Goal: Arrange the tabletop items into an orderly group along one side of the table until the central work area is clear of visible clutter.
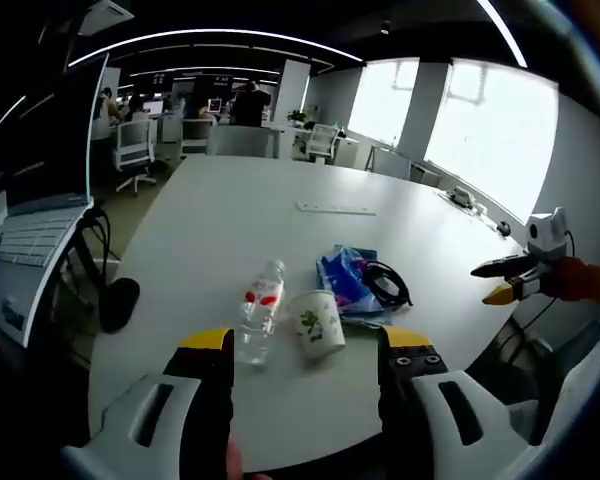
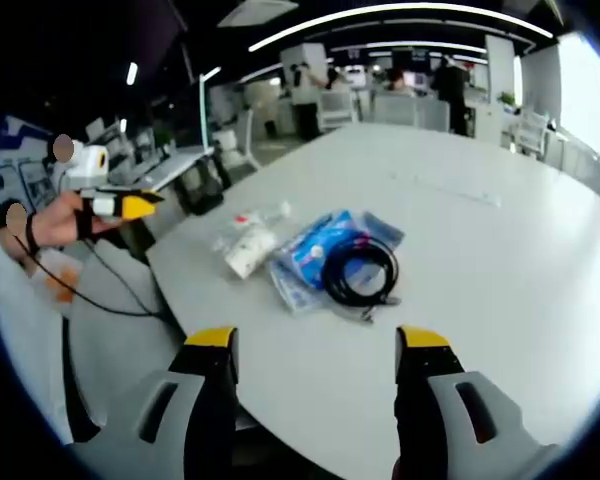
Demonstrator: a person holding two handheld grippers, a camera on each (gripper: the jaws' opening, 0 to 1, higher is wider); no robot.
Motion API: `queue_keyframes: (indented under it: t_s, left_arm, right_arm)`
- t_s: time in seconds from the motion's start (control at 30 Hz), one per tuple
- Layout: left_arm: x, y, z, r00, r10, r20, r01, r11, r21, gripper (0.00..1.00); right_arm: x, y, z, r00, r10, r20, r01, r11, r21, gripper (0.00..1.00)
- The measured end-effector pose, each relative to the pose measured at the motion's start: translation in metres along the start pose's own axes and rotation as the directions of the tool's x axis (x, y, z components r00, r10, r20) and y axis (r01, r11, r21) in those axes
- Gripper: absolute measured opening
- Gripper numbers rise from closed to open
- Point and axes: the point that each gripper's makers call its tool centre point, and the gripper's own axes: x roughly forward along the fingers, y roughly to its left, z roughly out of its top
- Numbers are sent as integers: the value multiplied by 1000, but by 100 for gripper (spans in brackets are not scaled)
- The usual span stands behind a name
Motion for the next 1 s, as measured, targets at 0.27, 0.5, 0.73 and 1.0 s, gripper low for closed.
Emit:
queue_keyframes:
  t_s: [0.27, 0.5, 0.73, 1.0]
  left_arm:
    - [1, -1, 0, 1000, -4, 0, 4, 1000, -2, 58]
    - [2, -2, 1, 1000, -8, -2, 8, 1000, 0, 57]
    - [2, 0, -1, 1000, -4, -2, 4, 1000, -6, 57]
    - [2, -1, -1, 1000, -5, -3, 5, 1000, -10, 57]
  right_arm:
    - [1, 2, -1, 1000, 3, -4, -3, 1000, 4, 62]
    - [3, 3, -2, 1000, 8, -11, -8, 1000, 3, 62]
    - [3, 3, -4, 1000, 11, -17, -11, 1000, 1, 62]
    - [3, 1, -3, 1000, 3, -19, -3, 1000, 2, 61]
